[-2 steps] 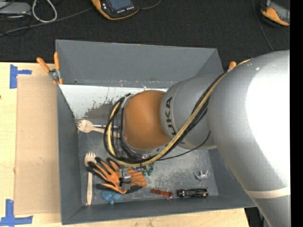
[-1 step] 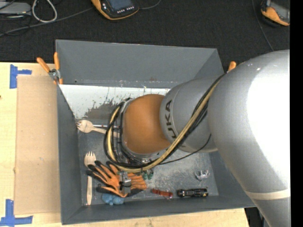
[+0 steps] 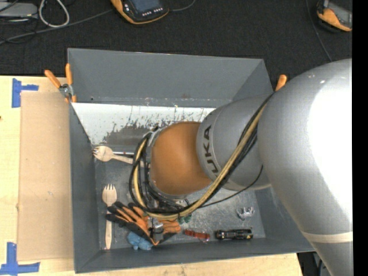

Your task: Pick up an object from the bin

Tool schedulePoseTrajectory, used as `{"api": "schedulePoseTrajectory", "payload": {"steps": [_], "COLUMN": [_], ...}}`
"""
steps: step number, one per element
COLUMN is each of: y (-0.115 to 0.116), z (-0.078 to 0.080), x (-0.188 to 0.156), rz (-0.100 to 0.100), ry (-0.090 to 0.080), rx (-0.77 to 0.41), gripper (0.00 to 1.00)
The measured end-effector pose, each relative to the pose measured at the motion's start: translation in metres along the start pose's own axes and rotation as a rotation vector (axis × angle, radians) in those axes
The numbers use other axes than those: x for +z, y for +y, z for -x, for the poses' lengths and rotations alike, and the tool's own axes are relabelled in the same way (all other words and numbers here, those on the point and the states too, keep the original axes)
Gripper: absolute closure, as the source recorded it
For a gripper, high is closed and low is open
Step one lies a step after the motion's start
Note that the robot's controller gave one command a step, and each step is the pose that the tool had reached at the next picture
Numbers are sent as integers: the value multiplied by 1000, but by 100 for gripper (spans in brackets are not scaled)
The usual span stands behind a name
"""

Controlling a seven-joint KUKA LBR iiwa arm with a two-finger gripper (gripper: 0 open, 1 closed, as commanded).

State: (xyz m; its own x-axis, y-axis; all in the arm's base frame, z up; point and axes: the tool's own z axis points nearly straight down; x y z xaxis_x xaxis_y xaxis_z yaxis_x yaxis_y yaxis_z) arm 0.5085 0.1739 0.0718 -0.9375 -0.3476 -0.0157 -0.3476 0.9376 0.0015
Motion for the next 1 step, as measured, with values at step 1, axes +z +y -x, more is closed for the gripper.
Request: {"api": "schedulePoseTrajectory", "payload": {"steps": [1], "y": [9], "z": [-7], "x": [2], "rz": [0], "ry": [4], "rx": [-26], "gripper": [100]}}
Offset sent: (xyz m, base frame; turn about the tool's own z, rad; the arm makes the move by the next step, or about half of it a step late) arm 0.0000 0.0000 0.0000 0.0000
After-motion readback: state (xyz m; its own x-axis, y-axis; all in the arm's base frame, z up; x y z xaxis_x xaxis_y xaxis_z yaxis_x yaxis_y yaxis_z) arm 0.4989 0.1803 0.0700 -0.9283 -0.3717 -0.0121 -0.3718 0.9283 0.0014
